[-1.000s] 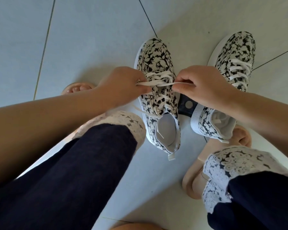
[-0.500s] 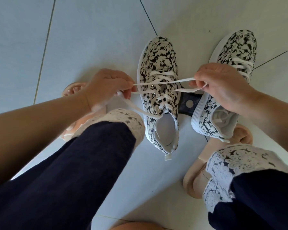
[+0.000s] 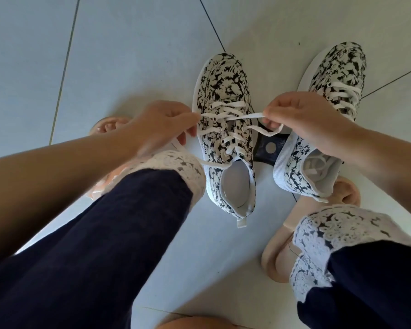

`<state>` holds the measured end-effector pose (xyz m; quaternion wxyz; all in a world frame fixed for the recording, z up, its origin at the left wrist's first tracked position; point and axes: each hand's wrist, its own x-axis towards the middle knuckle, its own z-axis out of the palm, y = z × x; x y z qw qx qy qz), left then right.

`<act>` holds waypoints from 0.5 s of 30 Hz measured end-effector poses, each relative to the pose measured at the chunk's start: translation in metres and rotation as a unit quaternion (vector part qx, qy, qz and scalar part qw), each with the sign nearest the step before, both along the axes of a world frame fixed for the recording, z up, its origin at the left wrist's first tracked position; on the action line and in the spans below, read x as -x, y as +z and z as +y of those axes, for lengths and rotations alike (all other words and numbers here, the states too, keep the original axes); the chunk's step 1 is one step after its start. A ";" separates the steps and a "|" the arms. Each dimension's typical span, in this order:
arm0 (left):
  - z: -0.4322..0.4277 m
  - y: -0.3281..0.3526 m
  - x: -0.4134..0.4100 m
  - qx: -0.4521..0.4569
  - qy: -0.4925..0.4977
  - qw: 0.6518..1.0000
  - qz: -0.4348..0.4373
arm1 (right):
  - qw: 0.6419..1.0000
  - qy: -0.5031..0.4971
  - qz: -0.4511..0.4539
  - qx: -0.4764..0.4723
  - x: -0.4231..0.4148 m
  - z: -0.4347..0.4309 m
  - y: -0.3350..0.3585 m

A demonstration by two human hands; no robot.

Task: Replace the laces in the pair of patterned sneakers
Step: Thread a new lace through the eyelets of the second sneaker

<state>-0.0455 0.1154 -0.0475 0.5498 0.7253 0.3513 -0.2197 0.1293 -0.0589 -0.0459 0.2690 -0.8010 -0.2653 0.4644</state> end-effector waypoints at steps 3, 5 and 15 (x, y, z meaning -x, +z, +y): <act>-0.006 0.004 -0.010 -0.078 -0.071 0.994 -0.023 | 0.988 0.096 -0.114 0.032 0.006 0.007 0.002; -0.010 0.006 -0.019 -0.152 -0.107 0.982 -0.041 | 0.981 0.129 -0.141 0.011 0.011 0.012 0.006; -0.014 0.005 -0.030 -0.086 0.000 0.994 -0.062 | 0.963 0.176 -0.205 -0.018 0.017 0.024 0.002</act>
